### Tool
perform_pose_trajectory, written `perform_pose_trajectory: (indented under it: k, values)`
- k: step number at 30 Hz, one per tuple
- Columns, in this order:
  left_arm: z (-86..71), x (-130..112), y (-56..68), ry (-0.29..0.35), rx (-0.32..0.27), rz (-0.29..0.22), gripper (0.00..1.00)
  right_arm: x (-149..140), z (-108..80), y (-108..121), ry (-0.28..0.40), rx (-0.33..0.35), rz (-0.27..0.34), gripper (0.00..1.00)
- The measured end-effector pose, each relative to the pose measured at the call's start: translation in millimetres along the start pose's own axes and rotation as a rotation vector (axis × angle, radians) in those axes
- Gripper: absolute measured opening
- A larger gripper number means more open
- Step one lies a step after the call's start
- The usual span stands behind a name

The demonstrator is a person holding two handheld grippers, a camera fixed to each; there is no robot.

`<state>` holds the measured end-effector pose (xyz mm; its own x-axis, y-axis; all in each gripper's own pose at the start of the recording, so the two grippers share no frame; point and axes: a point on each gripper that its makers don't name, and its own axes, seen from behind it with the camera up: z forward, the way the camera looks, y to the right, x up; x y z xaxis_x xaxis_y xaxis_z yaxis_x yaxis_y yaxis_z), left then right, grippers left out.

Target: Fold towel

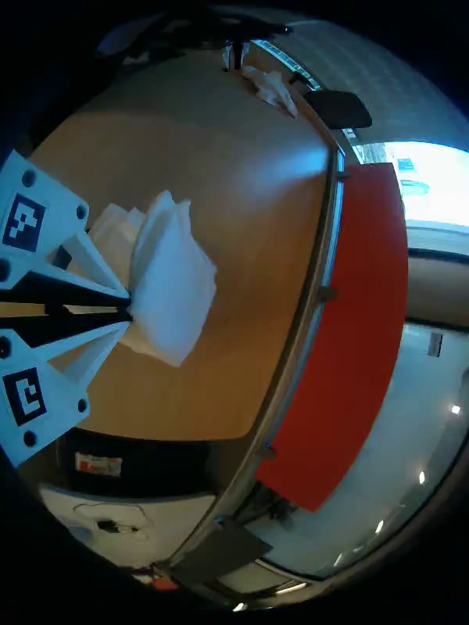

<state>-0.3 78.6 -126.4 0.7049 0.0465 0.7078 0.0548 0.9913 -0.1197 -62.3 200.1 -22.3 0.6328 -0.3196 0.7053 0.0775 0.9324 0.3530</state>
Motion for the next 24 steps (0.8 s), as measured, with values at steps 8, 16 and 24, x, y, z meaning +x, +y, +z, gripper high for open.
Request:
perform_pose_trajectory:
  k: [8,16,24]
  values:
    - [-2.1,-1.9,-0.8,-0.002,0.003,0.004,0.95,-42.0,12.3,6.6,-0.062,-0.024,0.071,0.05]
    - [-3.8,-2.9,0.2,-0.003,0.006,0.007,0.95,-71.0,27.8,8.8,-0.102,-0.041,0.126,0.05]
    - [-4.6,-5.6,1.5,-0.006,0.008,0.008,0.95,-93.6,45.2,10.1,-0.131,-0.068,0.178,0.05]
